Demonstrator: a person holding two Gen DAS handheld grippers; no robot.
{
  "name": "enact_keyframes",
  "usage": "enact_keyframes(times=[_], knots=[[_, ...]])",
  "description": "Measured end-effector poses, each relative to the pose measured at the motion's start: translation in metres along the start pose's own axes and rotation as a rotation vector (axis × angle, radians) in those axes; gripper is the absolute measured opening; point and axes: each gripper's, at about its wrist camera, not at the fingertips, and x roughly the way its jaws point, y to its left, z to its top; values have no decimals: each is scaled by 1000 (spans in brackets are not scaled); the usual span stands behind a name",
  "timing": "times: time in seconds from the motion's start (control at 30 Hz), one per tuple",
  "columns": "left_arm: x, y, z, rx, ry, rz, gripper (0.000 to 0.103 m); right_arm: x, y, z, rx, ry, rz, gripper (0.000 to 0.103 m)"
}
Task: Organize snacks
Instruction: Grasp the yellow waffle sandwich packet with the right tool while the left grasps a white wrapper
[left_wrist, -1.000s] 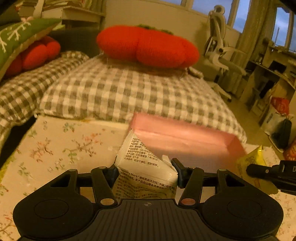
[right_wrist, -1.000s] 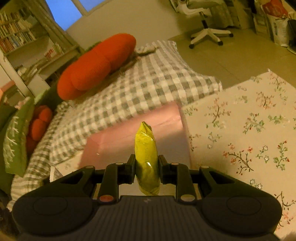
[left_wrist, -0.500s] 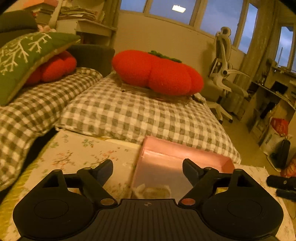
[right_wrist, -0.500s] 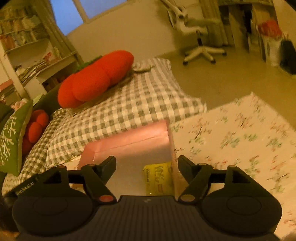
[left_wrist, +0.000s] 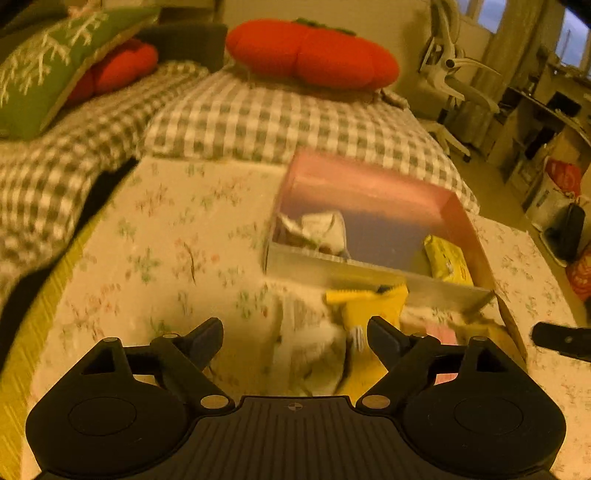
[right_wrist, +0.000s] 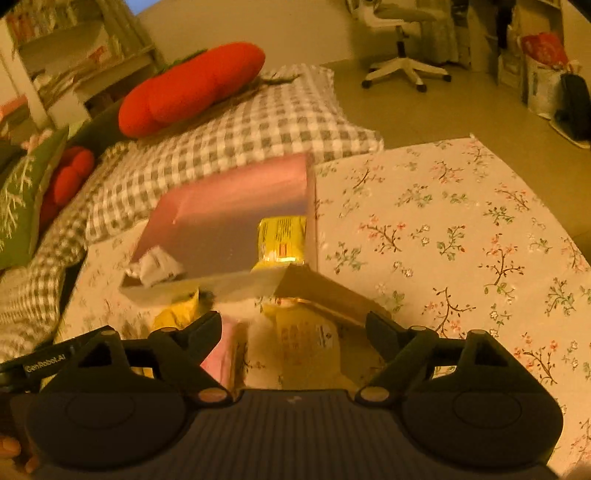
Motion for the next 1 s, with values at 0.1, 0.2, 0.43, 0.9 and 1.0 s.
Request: enact_keyframes(times=[0.1,0.2,0.43,0.9,1.0], knots=[[-2,3,-6,-30,15,13,86,4,1,-4,-7,46,-12,76],[-5,-2,-7,-12,-2,33,86,2,0,-7,-4,68,3,76],[5,-11,-12,35,35,9,87,16,-8,-14,-3,136,-44,77],[30,-7,-12,49,85,48,87,37,4,-17,-84,172,-92,68],[34,-9,-11,63,75,56,87,41,5,-16,-89,172,-110,64]])
